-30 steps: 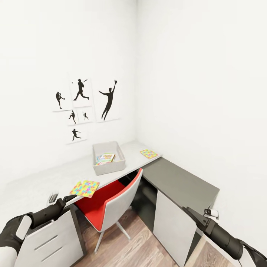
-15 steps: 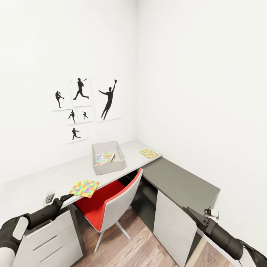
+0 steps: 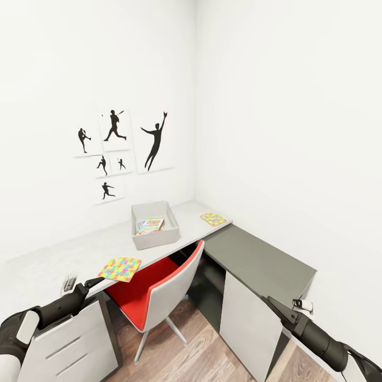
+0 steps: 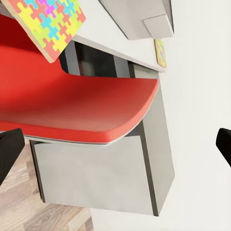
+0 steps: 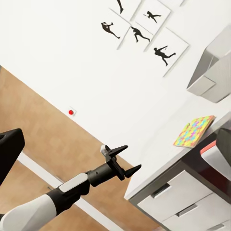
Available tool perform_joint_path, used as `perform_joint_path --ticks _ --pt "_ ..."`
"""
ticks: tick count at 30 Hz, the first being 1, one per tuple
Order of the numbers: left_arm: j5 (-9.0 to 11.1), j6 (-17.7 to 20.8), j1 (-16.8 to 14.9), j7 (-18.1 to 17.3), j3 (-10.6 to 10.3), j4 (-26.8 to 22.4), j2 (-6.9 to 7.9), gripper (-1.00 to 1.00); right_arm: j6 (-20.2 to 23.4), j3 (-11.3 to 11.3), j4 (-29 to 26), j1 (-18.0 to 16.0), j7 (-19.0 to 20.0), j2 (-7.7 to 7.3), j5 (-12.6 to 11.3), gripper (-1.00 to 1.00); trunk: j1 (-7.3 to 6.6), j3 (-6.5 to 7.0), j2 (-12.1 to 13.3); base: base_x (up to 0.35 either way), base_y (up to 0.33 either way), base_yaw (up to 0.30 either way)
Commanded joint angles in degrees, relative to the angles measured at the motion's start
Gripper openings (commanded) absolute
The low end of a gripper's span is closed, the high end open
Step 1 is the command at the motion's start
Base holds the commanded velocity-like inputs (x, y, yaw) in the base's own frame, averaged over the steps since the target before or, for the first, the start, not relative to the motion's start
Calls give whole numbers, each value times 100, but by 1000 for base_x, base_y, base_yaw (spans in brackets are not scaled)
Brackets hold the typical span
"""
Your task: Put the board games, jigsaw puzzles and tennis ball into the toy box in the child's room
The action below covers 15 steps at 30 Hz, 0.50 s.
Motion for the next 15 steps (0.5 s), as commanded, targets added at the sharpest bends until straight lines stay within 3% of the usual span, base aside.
perform_joint_path --ticks 1,15 --pt "-4 29 -7 -18 19 1 -1 100 50 0 0 -4 6 -2 -26 100 25 -30 -52 0 0 0" --pt "1 31 -7 -22 28 1 8 100 49 0 0 -4 -1 0 -25 100 332 -281 -613 0 0 0"
